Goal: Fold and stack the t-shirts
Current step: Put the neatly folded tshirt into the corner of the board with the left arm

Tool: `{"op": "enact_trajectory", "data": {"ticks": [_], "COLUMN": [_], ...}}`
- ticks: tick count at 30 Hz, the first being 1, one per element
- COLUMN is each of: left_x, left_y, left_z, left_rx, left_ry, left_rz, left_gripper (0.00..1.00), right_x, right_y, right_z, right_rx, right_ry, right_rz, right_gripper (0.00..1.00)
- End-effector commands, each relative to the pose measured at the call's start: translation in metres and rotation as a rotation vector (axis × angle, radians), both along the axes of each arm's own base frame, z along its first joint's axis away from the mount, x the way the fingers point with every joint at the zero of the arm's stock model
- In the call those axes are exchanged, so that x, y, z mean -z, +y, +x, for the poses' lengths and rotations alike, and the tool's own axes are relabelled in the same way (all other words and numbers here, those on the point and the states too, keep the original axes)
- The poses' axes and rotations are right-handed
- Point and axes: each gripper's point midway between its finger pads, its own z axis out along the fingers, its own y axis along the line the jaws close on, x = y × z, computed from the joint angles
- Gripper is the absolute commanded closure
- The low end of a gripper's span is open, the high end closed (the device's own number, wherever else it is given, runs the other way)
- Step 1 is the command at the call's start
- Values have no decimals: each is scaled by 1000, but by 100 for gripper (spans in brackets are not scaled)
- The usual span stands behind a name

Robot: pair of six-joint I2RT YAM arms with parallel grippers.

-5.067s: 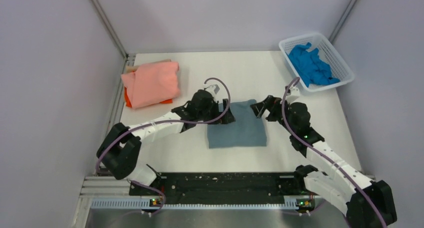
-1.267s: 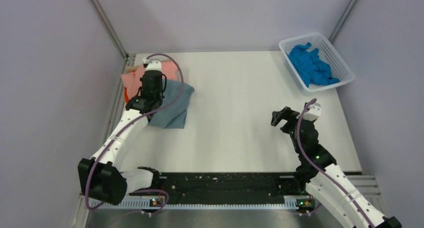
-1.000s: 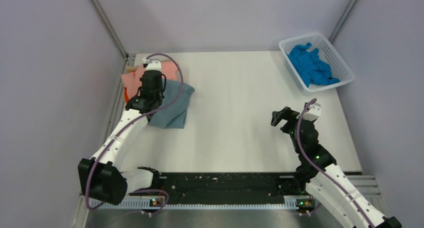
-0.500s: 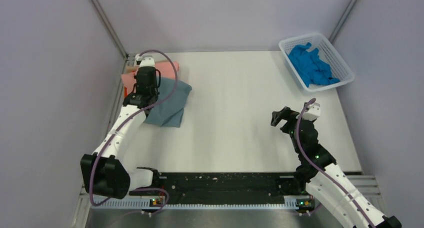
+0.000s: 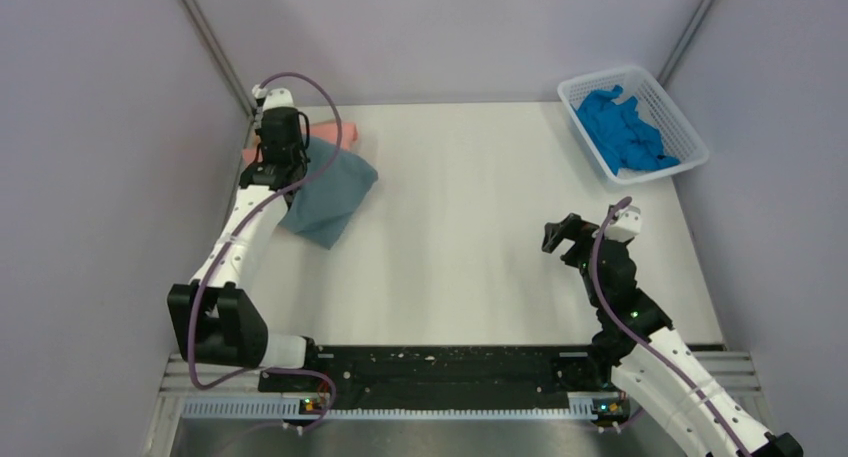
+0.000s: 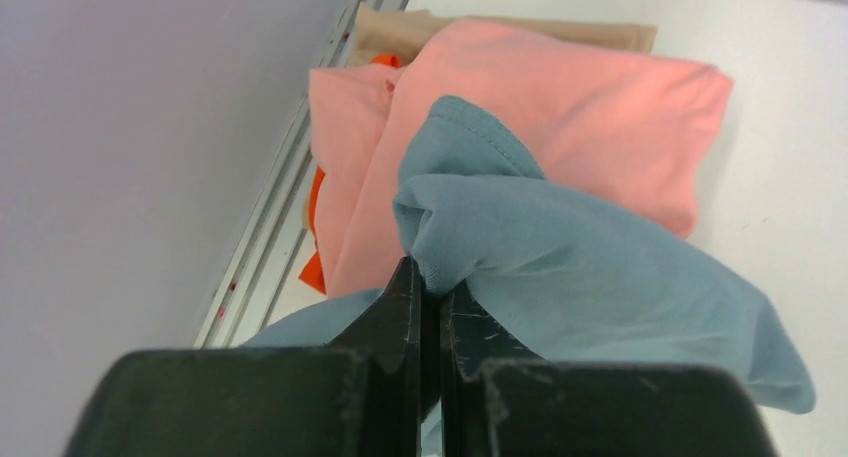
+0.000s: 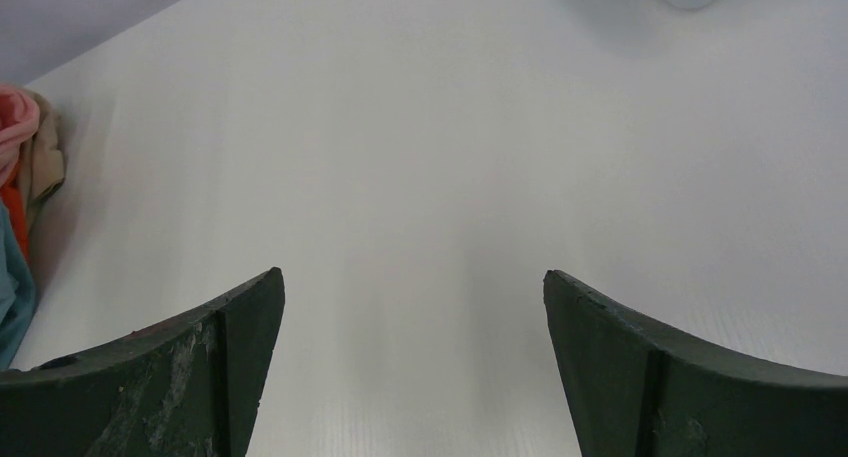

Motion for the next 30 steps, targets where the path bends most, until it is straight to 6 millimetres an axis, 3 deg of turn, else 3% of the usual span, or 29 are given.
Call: {"op": "enact_trajectory", "data": {"ticks": [1,3,13,16,22,30], "left_x": [-70,-81,-115,-108,-81,-23], "left_y": [-7,-14,-5,1,19,30], "left_z": [27,36,70,81,79,78], "left_rx": [11,41,-61,-116,-251,-313], "left_ry": [-260,-283,-340,-329,-295,-261], "left_rz": [-73,-97,-128,-135,-139,-179], "left_gripper": [100,100,100,100,100,100], "right_x": [-24,-25,-30,-30,-28,-23], "right_y": [-2,-3,-7,-8,-9,-3], "right_z": [6,6,8,8,10,14], "right_rx": [17,22,39,46,58,36], "right_ry": [-63,-66,-80,-79,-72,-42], "right_rz": [2,-6,-16,-22,-28,-29], "right_gripper": [1,1,1,1,1,1]}}
